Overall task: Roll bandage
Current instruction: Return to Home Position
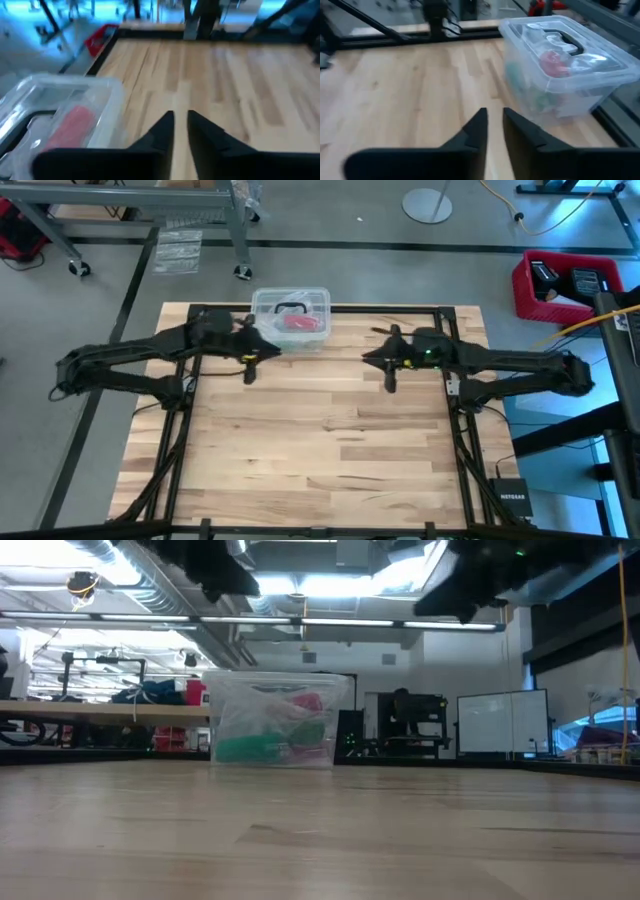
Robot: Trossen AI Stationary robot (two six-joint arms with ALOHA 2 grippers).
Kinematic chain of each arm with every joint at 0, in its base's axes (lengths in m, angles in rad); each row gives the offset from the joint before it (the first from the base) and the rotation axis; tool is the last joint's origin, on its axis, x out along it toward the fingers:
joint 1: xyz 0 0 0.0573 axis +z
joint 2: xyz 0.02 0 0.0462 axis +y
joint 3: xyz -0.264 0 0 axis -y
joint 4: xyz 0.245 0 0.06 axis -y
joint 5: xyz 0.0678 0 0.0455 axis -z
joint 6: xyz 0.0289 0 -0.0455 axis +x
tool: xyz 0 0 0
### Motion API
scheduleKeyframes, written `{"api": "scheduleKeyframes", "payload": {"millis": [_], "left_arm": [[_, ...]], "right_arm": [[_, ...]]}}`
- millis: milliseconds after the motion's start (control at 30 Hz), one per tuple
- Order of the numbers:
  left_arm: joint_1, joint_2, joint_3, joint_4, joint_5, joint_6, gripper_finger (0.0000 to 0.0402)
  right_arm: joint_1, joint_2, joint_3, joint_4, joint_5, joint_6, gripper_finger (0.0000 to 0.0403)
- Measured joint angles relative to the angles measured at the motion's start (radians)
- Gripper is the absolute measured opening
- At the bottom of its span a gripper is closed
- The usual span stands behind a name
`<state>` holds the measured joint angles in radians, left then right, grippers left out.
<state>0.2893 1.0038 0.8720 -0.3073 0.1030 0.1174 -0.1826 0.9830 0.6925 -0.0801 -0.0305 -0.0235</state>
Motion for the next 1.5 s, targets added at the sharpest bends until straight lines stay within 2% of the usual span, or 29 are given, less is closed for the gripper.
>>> {"api": "scheduleKeyframes", "payload": {"millis": [100,167,333,433,667,767,867,933,1233,1500], "left_arm": [[0.029,-0.112,-0.123,0.11,0.022,-0.033,0.0013],[0.04,-0.185,-0.209,0.184,0.013,-0.059,0.0004],[0.03,-0.339,-0.374,0.281,-0.086,-0.162,0.0013],[0.015,-0.394,-0.443,0.342,-0.105,-0.208,0.0014],[-0.008,-0.456,-0.528,0.372,-0.129,-0.234,0.0015],[-0.008,-0.477,-0.559,0.391,-0.13,-0.252,0.0015],[-0.008,-0.504,-0.603,0.437,-0.136,-0.272,0.0015],[-0.008,-0.527,-0.626,0.46,-0.141,-0.278,0.0015],[-0.008,-0.653,-0.716,0.486,-0.161,-0.294,0.0015],[-0.008,-0.797,-0.801,0.45,-0.176,-0.324,0.0015]], "right_arm": [[-0.051,-0.113,-0.087,0.031,-0.104,0.004,0.0019],[-0.073,-0.184,-0.149,0.081,-0.12,0.023,0.0007],[-0.087,-0.345,-0.275,0.15,-0.061,0.1,0.0032],[-0.087,-0.429,-0.328,0.159,-0.051,0.106,0.004],[-0.087,-0.588,-0.434,0.208,-0.074,0.133,0.0041],[-0.087,-0.671,-0.464,0.188,-0.025,0.134,0.0041],[-0.087,-0.747,-0.475,0.109,0.065,0.132,0.0041],[-0.087,-0.786,-0.48,0.06,0.089,0.132,0.0042],[-0.087,-0.965,-0.58,0.061,0.04,0.204,0.0042],[-0.087,-0.981,-0.606,0.057,0.04,0.233,0.0042]]}}
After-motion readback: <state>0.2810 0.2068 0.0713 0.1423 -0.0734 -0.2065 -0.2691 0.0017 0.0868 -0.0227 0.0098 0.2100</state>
